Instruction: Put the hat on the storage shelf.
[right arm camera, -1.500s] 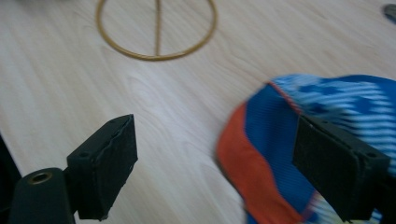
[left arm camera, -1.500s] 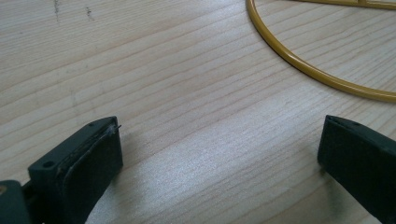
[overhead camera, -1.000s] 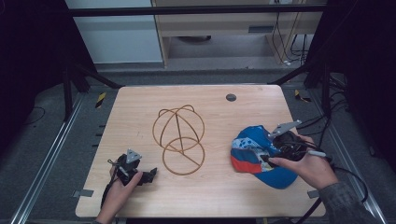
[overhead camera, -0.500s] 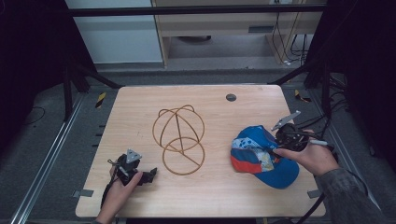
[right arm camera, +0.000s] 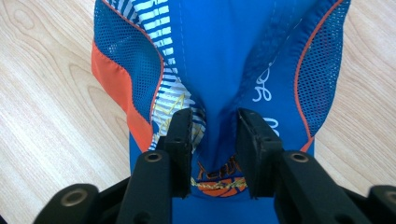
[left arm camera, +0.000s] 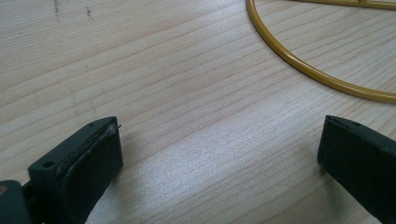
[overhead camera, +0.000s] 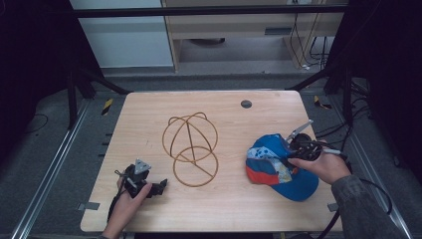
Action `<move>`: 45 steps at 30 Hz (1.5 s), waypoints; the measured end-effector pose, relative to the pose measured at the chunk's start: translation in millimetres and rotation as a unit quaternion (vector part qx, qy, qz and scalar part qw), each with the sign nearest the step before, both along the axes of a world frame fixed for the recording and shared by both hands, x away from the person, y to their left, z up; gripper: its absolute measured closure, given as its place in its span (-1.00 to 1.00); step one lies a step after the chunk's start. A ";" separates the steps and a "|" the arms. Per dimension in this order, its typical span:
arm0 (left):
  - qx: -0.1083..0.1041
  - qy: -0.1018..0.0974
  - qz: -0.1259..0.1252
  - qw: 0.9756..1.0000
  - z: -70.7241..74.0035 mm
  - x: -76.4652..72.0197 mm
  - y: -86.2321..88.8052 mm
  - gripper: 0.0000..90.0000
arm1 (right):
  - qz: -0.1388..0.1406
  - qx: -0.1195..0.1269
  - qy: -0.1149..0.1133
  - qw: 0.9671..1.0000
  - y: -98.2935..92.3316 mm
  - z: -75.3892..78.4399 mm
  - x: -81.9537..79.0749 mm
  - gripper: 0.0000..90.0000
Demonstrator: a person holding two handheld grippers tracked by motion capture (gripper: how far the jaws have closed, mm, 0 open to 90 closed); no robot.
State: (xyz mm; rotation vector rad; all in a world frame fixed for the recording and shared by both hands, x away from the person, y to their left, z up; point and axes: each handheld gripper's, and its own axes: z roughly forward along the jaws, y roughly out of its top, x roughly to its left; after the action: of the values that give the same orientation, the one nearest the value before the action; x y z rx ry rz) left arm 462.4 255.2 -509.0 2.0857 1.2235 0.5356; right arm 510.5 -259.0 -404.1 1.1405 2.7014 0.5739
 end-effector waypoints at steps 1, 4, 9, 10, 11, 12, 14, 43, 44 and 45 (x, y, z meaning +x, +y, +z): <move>0.001 0.001 0.000 1.000 0.2 0.0 0.0 -1.00 | 0.001 -0.001 -0.002 1.000 0.1 -0.6 0.6 0.50; 0.000 0.000 0.000 1.000 0.0 0.0 0.0 -1.00 | 0.003 0.003 0.000 1.000 1.4 -0.9 2.7 0.57; 0.000 0.000 0.000 1.000 0.0 0.0 0.0 -1.00 | 0.004 0.004 0.006 1.000 2.1 -1.8 4.2 0.86; 0.000 0.000 0.000 1.000 0.1 0.0 0.0 -1.00 | 0.002 0.005 0.008 1.000 1.7 -2.0 4.4 0.93; 0.000 0.000 0.000 1.000 0.0 0.0 0.0 -1.00 | 0.000 0.006 0.010 1.000 1.1 -1.4 4.5 0.97; 0.000 0.000 0.000 1.000 0.0 0.0 0.0 -1.00 | 0.000 0.009 0.008 1.000 -0.1 -0.6 4.9 0.99; 0.000 0.000 0.000 1.000 0.0 0.0 0.0 -1.00 | 0.001 0.011 0.011 1.000 -0.2 2.0 3.9 1.00; 0.001 0.000 -0.002 1.000 0.1 -0.3 -0.4 -1.00 | 0.055 0.024 -0.042 0.997 13.5 115.2 -11.5 1.00; 0.000 0.000 -0.002 1.000 0.0 -0.2 -0.4 -1.00 | 0.056 0.024 -0.045 0.997 13.8 118.1 -11.6 1.00; 0.000 0.000 -0.002 1.000 0.0 -0.2 -0.4 -1.00 | 0.056 0.023 -0.045 0.997 14.0 120.3 -11.7 1.00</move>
State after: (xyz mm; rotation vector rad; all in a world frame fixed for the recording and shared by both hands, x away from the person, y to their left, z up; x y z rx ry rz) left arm 462.2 254.8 -509.0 2.0871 1.2190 0.5350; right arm 498.8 -245.0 -283.8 0.9528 2.6999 0.6894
